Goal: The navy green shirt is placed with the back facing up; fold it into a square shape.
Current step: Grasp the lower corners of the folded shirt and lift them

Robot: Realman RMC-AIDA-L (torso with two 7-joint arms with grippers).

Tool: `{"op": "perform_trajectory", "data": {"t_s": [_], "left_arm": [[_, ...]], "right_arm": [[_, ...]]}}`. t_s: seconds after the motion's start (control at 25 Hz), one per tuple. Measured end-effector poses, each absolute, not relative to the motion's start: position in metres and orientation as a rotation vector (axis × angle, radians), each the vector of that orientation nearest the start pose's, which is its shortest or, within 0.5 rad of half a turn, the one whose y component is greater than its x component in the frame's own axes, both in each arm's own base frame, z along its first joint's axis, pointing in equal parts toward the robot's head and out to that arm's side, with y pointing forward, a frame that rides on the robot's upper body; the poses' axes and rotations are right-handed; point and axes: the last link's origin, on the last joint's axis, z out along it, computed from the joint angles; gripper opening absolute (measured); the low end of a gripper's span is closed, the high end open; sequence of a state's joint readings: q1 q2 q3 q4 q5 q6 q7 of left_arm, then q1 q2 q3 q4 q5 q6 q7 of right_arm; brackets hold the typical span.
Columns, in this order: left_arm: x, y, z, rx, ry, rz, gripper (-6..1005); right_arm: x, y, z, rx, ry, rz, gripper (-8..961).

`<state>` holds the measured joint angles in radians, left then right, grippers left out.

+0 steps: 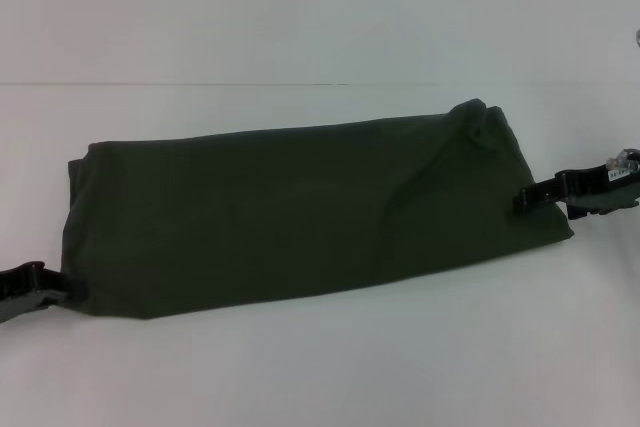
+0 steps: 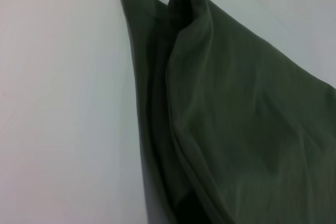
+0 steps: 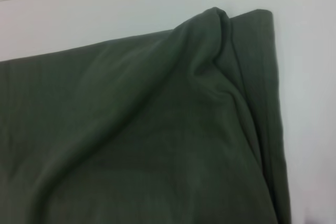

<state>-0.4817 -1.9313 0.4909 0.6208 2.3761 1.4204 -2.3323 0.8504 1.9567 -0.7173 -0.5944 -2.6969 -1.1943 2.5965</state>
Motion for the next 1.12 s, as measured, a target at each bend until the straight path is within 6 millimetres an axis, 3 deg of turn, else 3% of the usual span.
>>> {"op": "perform_trajectory", "data": {"t_s": [0.56,1.0,1.08,1.12], "left_arm": [[-0.364,0.32,0.062,-1.973,-1.932,-0.413,35],[-0.363,0.32,0.063,-1.975,-1.933,-0.417,34],[-0.363,0.32,0.063,-1.975,-1.933,-0.417,35],[-0.363,0.32,0.063,-1.975,-1.933,-0.417,35]], "right_arm": [[0.277,0.421,0.017,-2.08,1.644,-0.023,911],[0.285,0.416,0.02,-2.042,1.693,0.029,807],[0.286,0.415,0.021,-2.039,1.696,0.03,579],[0.287,0.415,0.021,-2.037,1.698,0.03,560]]}}
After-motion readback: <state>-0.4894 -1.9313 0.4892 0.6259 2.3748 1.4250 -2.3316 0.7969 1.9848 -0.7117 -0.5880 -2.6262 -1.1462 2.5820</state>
